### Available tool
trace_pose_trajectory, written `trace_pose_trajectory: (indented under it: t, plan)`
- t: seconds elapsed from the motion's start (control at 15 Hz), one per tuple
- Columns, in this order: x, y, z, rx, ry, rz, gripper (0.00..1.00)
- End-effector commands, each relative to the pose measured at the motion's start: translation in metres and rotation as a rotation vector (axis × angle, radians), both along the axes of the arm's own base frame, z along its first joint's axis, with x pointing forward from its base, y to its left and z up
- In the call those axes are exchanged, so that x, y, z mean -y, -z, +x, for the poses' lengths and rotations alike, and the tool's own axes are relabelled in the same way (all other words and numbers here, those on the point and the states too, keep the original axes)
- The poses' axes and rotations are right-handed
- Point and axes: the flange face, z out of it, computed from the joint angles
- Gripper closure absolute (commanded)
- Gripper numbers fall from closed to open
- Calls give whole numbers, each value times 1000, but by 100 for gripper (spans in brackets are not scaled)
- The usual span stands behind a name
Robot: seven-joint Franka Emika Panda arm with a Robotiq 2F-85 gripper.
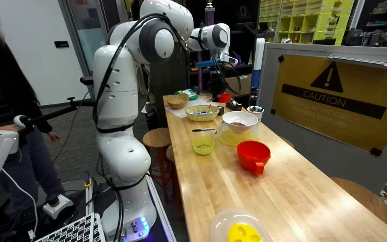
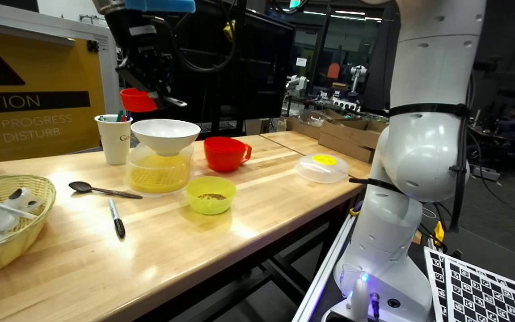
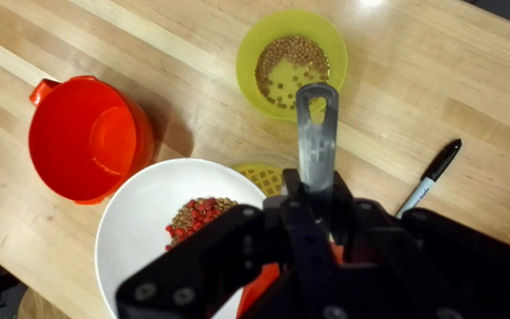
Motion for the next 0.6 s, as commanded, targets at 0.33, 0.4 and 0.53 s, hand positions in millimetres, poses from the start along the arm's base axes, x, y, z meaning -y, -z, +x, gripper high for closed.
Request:
trace_pose_trajectory:
  t: [0.33, 0.4, 0.53]
  plan:
    - [38, 20, 7, 11, 162, 111, 96]
    - [44, 24, 9, 9, 181, 115, 96]
    - [56, 30, 10, 0, 214, 121, 96]
